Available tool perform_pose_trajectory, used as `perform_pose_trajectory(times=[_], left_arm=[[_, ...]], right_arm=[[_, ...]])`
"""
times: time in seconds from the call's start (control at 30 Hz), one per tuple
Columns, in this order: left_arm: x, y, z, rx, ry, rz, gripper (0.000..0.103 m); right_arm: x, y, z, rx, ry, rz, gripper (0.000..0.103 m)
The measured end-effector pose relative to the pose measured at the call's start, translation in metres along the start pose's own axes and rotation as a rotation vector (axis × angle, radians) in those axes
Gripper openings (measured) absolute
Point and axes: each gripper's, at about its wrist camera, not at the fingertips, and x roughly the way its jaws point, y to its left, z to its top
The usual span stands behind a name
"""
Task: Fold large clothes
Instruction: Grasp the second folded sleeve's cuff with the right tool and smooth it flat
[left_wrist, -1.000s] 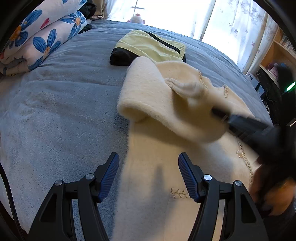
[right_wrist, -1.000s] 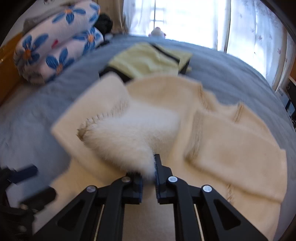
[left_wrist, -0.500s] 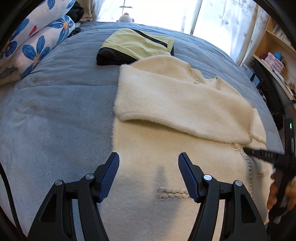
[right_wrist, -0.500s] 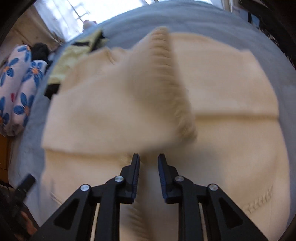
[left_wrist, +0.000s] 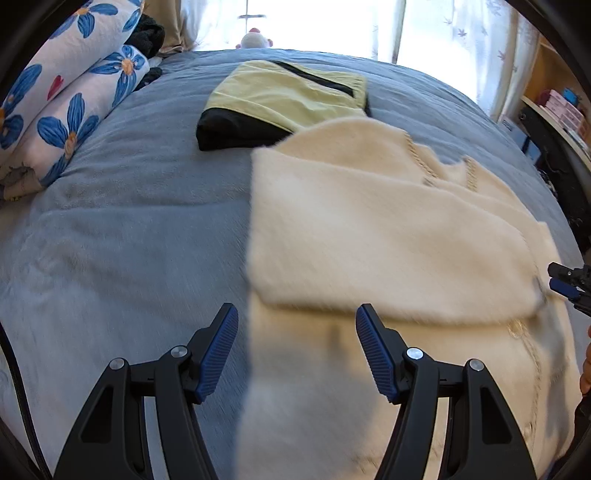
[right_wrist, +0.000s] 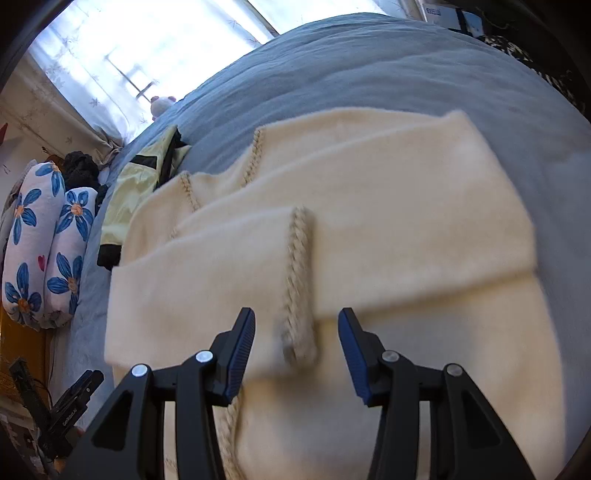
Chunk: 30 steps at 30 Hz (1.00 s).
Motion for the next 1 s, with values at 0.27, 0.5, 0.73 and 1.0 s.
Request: perform_pose_trajectory(times=[0.27,0.5,0.73,1.0], left_arm=[[0.033,0.021,0.019,-0.107,0.045,-0.015,0.065],[0.050,0.012,0.014,-0.119,0.038,0.020,0.065],[0.056,-0.005,0.022,-0.100,-0.031,0.056,0.065],[0.056,-0.006,0.027,-0.109,-0.033,0.059,0.065]], right_arm=[[0.058,0.012,0.028,-0.074,0.041,-0.036,0.047],[0.053,0.042,0.032,-0.236,-0.018,-0.099,0.016],[0.036,0.055,0.062,-0.279,-0.218,-0.103,0.016],[0.077,0.035,0.060,-0.230,-0.132,-0.236,0.032]])
